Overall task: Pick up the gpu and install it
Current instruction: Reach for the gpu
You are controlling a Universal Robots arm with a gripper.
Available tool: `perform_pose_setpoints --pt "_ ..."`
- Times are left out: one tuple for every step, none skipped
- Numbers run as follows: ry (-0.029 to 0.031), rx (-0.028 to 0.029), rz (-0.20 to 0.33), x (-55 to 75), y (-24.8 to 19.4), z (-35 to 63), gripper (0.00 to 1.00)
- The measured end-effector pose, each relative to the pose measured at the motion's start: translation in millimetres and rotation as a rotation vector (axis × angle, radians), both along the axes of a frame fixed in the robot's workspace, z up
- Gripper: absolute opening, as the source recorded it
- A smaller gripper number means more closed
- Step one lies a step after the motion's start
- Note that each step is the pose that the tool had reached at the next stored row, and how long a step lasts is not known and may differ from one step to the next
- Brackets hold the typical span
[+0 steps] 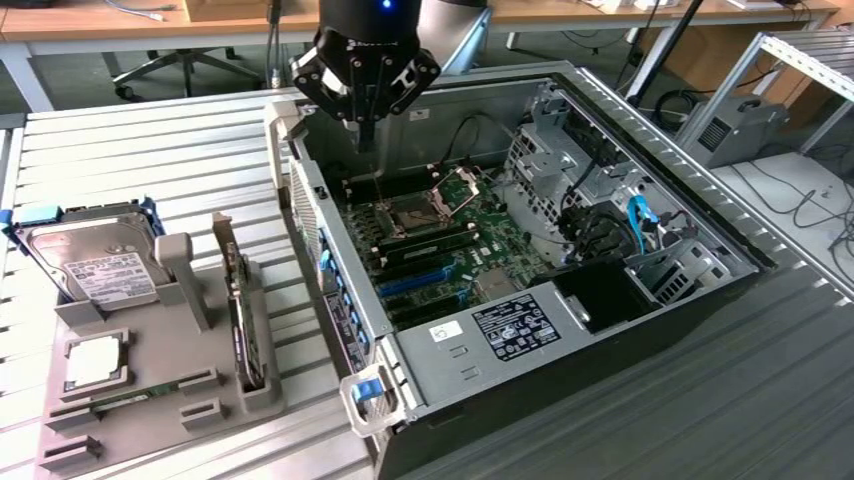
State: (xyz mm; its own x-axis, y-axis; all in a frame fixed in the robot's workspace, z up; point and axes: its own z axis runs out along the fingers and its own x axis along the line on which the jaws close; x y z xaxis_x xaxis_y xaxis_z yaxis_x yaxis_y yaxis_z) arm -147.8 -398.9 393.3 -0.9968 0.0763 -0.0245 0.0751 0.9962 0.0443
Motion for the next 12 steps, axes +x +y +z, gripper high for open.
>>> perform_pose_setpoints --pt "0.0000 0.0000 0.000 -0.4 0.0 0.0 0.11" --pt "0.0000 0.0000 0.000 -0.8 0.0 0.0 0.11" --pt "0.0000 0.0000 0.000 -1.2 0.0 0.0 0.11" --pt "0.0000 0.0000 0.000 -1.6 0.0 0.0 0.11" --pt "0.0000 -0.0001 0.000 -2.0 0.0 0.0 0.11" --pt "0.0000 0.0000 0.000 -2.5 0.0 0.0 0.11" --pt "0.0000 0.0000 0.000 -2.9 0.0 0.0 0.11" --pt "0.0000 0.0000 0.000 -3.4 0.0 0.0 0.11" --pt "0.0000 0.0000 0.000 -3.7 0.0 0.0 0.11" --pt "0.0000 0.0000 0.000 -4.1 0.0 0.0 0.11" --pt "0.0000 0.0000 0.000 -4.5 0.0 0.0 0.11" --pt "0.0000 0.0000 0.000 -5.0 0.0 0.0 0.11"
